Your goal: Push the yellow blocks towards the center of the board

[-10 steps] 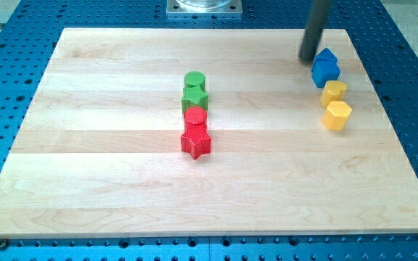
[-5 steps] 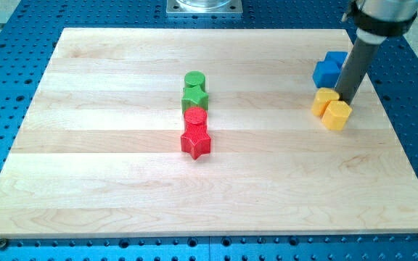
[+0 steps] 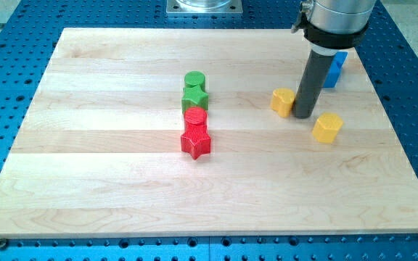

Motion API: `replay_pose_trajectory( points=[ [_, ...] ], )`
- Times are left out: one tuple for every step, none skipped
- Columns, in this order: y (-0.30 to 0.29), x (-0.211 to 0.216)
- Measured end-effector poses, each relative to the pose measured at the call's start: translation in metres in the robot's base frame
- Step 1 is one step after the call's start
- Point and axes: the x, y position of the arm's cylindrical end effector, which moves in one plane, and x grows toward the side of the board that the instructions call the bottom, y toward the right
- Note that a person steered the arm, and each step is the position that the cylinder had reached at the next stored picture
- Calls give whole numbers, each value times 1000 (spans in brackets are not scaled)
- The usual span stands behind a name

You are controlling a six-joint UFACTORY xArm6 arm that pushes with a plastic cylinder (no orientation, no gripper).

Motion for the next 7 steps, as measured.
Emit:
replay_pose_trajectory(
  points=[
    [-2, 0],
    [-2, -13],
    [-2, -13],
    [-5, -13],
    [-12, -17],
    [-27, -21],
    [-44, -20]
  ],
)
